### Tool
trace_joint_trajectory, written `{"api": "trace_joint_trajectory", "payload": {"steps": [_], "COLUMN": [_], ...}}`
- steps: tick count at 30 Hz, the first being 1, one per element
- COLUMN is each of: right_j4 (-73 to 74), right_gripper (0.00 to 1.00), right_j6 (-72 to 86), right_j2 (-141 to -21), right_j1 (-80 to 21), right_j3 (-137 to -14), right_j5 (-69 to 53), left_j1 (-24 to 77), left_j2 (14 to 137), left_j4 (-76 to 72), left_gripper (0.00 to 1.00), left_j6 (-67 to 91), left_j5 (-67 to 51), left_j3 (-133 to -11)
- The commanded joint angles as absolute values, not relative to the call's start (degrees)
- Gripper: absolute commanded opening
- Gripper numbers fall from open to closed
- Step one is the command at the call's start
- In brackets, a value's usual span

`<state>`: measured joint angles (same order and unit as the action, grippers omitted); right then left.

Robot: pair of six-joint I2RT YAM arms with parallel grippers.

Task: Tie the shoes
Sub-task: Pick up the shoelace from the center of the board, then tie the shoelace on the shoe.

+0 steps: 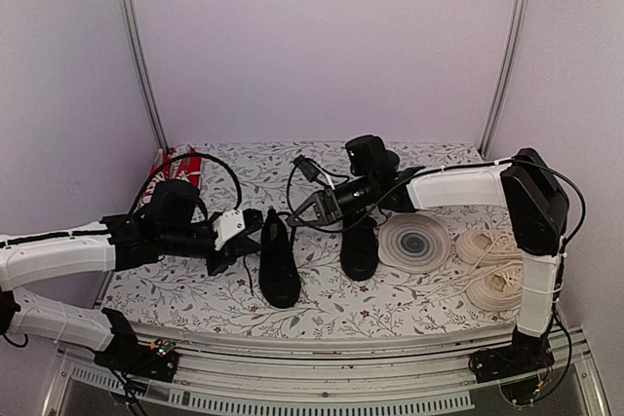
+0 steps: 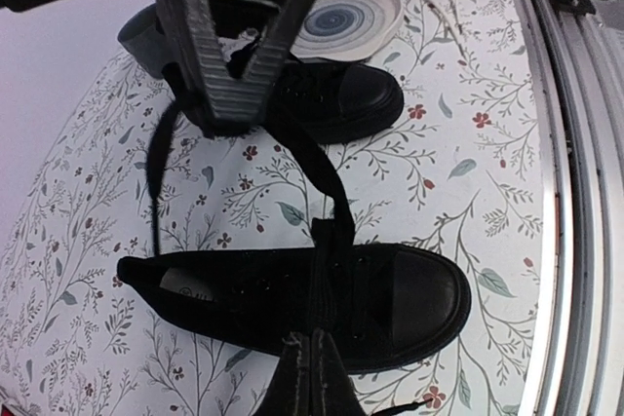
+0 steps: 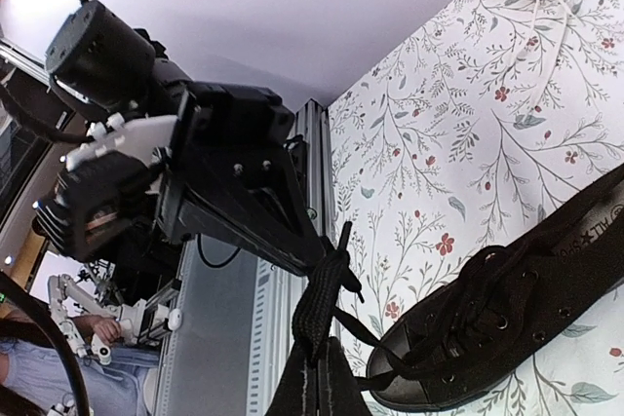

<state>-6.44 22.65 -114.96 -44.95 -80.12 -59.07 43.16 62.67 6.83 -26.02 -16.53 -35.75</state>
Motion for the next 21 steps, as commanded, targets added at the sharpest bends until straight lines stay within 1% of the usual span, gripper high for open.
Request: {"api": "trace_joint_trajectory", "payload": {"steps": [1, 7, 10, 12, 13, 16, 18, 21], "right_j4": [-14.96, -24.61, -26.05, -26.49, -26.62, -27.12, -27.50, -27.60], "right_gripper": [0.01, 0.01, 0.01, 0.01, 0.01, 0.01, 0.01, 0.01], "right_j6": [29.27, 35.65, 37.63, 37.95, 38.11, 38.40, 38.41, 38.28], "right_j2": [-116.08, -118.08, -118.76, -119.16, -119.32, -119.38, -119.12, -118.76], "right_j1": [-44.82, -44.74, -44.74, -44.74, -44.74, -44.78, -44.74, -44.74], "right_j3": [-81.36, -81.81, -81.54, -81.48, -81.47, -81.27, -80.85, -80.45], "right_j5": [-58.17, -53.52, -51.43, -50.85, -50.68, -50.17, -49.60, -49.13], "left_j1": [45.25, 47.57, 47.60, 47.63, 47.59, 46.89, 46.21, 45.75], "left_j2": [65.33, 68.51, 70.22, 71.49, 72.17, 73.45, 73.71, 74.96], "left_j4": [11.31, 12.59, 11.13, 8.40, 6.61, 1.18, -3.85, -10.93], "left_gripper": [0.00, 0.00, 0.18, 0.38, 0.44, 0.57, 0.65, 0.69], "left_j6": [-28.92, -31.90, -30.12, -26.60, -24.22, -15.75, -11.24, -8.11], "left_j5": [-18.14, -19.53, -18.88, -17.65, -16.13, -10.24, -9.88, -7.53], "left_j3": [-37.02, -36.20, -36.47, -36.36, -36.24, -36.11, -34.76, -32.56]}}
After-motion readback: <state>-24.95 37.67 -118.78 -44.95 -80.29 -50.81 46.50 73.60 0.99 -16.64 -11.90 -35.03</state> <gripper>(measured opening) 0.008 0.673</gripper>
